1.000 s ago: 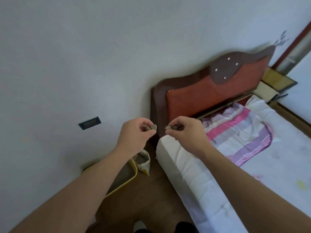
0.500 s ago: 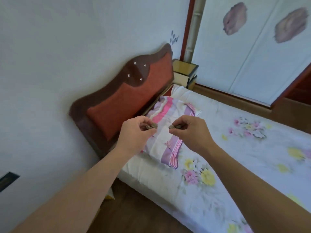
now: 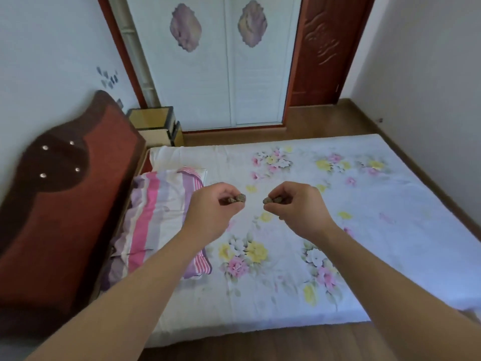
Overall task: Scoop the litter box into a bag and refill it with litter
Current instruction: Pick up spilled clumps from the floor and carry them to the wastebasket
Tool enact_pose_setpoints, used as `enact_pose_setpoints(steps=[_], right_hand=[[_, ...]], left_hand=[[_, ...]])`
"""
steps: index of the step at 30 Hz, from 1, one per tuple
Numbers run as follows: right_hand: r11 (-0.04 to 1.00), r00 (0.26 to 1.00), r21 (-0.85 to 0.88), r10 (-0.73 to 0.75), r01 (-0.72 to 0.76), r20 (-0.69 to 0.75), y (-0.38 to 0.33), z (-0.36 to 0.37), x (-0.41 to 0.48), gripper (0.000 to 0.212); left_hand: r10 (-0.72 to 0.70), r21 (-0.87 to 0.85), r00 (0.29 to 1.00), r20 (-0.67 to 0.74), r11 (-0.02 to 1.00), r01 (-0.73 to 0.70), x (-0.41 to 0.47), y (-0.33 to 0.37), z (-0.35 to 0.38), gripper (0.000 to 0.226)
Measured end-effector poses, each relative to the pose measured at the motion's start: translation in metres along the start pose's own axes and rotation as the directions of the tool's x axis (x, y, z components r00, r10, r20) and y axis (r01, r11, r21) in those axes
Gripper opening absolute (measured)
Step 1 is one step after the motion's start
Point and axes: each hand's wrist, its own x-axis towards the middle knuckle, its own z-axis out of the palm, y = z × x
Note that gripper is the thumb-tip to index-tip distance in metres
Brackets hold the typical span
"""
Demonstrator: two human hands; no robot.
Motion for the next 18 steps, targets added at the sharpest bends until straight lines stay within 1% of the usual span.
enact_pose_setpoints(steps=[4, 9, 12, 18], right_hand=[[0.998, 0.987, -0.009, 0.061, -0.063, -0.147, 0.009, -0.016, -0.02, 0.01], [0.985, 0.943, 0.029, 0.169, -0.168, -0.287, 0.024, -0.025, -0.053, 0.011], [0.973, 0.903, 0.051, 0.229, -0.226, -0.364, 0.037, -0.033, -0.075, 0.011], [0.944, 0.813, 0.123, 0.327, -0.307, -0.482, 0.061, -0.071, -0.123, 0.011]], left_hand=[[0.085, 0.012, 0.99, 0.115, 0.996, -0.087, 0.01, 0.01, 0.019, 0.016], [0.145, -0.022, 0.951, 0.272, 0.989, -0.144, 0.013, 0.018, 0.046, 0.022], [0.185, -0.046, 0.917, 0.354, 0.983, -0.18, 0.009, 0.028, 0.069, 0.026], [0.265, -0.093, 0.827, 0.496, 0.963, -0.253, -0.004, 0.061, 0.126, 0.018]])
